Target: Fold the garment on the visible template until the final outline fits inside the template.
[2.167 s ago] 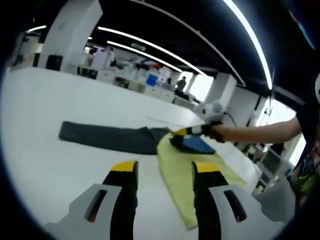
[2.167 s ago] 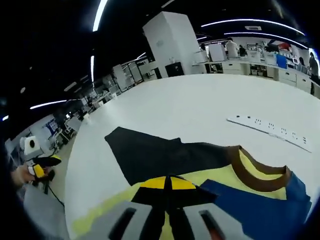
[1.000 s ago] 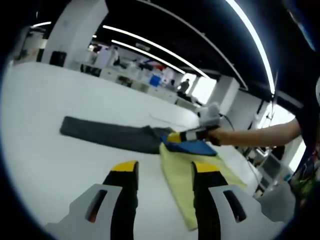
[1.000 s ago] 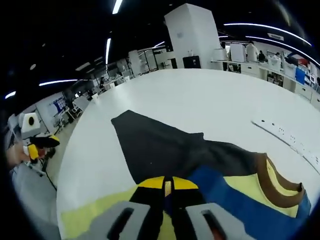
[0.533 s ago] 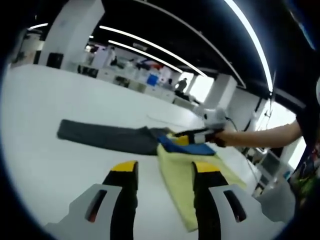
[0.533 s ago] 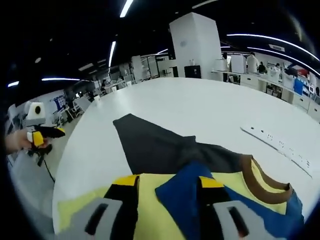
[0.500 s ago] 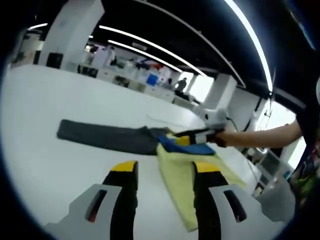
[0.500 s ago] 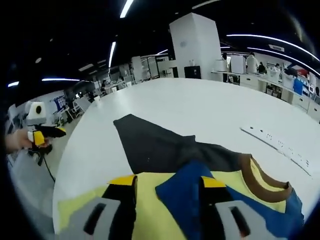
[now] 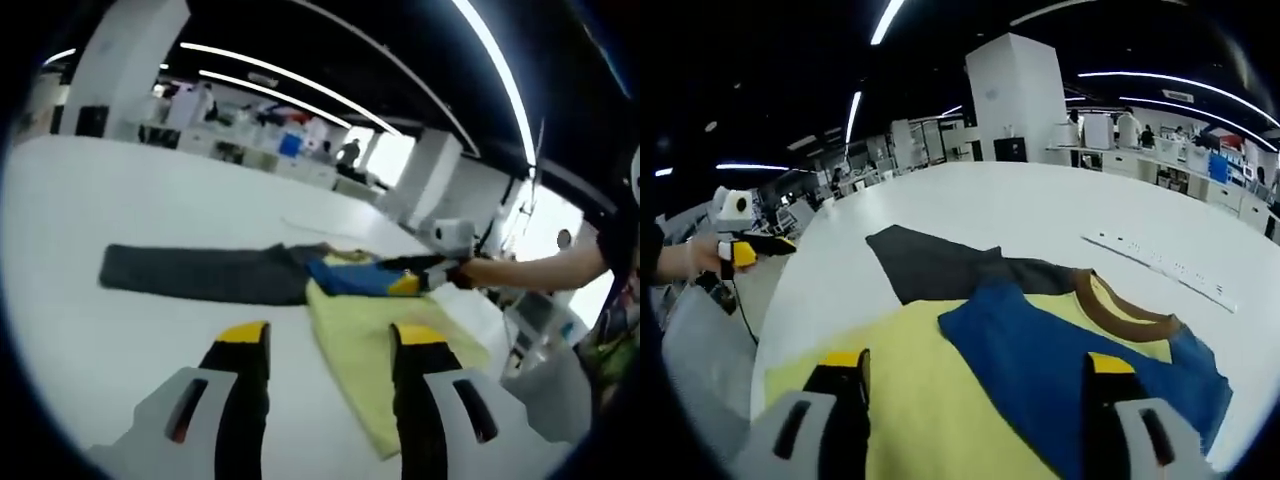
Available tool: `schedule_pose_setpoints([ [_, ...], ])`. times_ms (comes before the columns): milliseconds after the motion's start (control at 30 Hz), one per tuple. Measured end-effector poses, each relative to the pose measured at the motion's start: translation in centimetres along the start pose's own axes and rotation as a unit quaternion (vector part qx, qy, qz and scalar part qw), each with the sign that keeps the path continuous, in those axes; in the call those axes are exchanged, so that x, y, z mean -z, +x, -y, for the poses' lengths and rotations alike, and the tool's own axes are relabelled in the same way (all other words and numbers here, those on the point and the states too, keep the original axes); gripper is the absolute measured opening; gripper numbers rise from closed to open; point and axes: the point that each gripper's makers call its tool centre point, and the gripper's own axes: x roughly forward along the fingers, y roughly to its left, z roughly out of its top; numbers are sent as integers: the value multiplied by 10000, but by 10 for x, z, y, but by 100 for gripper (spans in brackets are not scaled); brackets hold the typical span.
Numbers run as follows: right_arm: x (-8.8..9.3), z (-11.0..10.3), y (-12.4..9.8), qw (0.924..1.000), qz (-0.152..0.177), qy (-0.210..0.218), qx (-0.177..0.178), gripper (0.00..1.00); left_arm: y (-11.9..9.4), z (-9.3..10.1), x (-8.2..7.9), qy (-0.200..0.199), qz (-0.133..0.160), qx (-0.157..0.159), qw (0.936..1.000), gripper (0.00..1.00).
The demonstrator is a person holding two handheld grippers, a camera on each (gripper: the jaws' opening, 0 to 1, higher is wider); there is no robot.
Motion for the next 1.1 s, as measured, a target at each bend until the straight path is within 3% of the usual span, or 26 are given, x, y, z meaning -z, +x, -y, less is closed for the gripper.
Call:
schedule_pose_setpoints([
  [200,10,14,-35,9995,44,71,289,100,14,0,-2,106,-125,131,9998,47],
  [433,22,22,-75,9980,176,220,560,100,32,8,-3,213,-252,325,9989,50],
  [767,44,29,-133,9908,490,678,1065,100,47,3,-10,276,-302,401,9984,58],
  [1100,77,30,-174,9854,431,940,1354,100,53,-5,-9,351,-363,395,9979,63],
])
